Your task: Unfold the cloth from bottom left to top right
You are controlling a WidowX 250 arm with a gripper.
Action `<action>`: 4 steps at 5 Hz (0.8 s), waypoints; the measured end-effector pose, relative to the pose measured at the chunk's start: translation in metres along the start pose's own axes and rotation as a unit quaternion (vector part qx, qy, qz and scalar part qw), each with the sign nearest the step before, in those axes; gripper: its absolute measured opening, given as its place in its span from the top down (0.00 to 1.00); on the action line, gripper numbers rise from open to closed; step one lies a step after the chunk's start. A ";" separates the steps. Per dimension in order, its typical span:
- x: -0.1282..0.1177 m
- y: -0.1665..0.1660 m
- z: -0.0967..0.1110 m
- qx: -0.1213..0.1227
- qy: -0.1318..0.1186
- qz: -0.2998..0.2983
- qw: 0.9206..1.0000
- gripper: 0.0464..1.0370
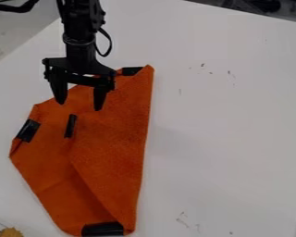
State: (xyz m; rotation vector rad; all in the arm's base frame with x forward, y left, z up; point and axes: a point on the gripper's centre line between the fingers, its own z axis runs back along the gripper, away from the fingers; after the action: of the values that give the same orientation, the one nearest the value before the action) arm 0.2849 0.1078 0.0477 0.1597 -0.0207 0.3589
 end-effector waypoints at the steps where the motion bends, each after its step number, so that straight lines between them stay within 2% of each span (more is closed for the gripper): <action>1: -0.005 -0.001 -0.010 -0.001 0.018 0.000 1.000 0.04; 4: -0.013 0.034 -0.021 -0.006 0.030 0.054 0.998 0.04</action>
State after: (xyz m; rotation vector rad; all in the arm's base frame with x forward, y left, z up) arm 0.2601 0.1382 0.0311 0.1366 0.0278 0.4703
